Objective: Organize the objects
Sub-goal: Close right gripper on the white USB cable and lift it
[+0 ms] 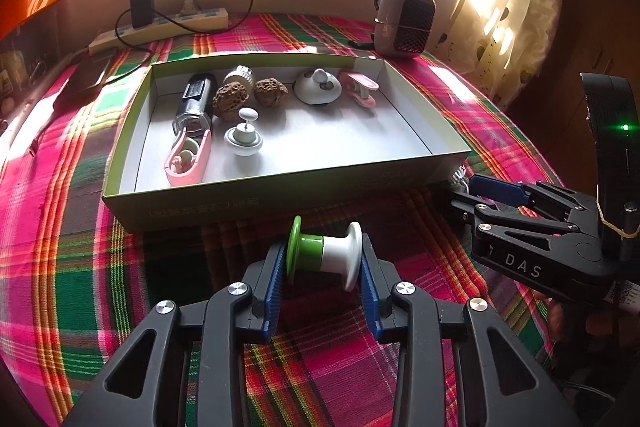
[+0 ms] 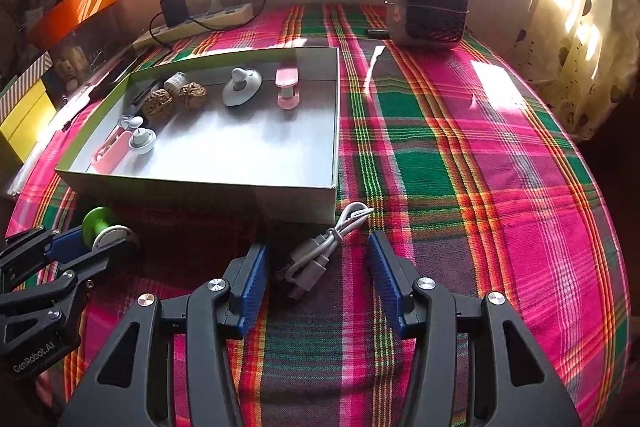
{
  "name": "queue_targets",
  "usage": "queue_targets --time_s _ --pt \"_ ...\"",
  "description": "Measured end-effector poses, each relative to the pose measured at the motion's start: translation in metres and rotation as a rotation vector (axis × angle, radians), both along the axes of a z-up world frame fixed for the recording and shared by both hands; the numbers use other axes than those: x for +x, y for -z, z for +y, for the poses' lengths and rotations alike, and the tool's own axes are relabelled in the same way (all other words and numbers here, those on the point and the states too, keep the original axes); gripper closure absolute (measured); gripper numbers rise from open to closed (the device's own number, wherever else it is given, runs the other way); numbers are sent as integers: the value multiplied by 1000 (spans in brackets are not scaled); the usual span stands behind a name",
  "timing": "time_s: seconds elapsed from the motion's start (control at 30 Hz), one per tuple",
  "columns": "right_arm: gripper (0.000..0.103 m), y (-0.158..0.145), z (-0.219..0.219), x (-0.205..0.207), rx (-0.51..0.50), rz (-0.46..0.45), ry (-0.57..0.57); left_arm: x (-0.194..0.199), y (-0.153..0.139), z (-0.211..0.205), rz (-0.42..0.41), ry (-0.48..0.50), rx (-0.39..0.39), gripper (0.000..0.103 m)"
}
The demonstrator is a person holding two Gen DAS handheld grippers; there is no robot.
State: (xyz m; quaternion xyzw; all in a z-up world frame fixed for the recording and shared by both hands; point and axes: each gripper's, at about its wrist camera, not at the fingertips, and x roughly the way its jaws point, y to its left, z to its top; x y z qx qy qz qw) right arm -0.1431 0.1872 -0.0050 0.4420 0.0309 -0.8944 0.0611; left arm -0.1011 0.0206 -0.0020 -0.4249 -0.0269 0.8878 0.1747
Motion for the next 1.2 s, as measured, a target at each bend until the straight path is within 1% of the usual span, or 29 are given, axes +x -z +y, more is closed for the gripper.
queue_targets --time_s 0.47,0.5,0.63,0.9,1.2 --pt "52 0 22 2 -2 15 59 0 1 0 1 -1 1 71" --pt "53 -1 23 2 -1 15 61 0 0 0 1 0 2 71" --pt "66 -1 28 4 -4 19 76 0 0 0 1 -1 2 71" --pt "81 -2 32 6 -7 22 82 0 0 0 2 0 1 71" --pt "82 -2 35 6 -16 22 84 0 0 0 2 -1 -1 71"
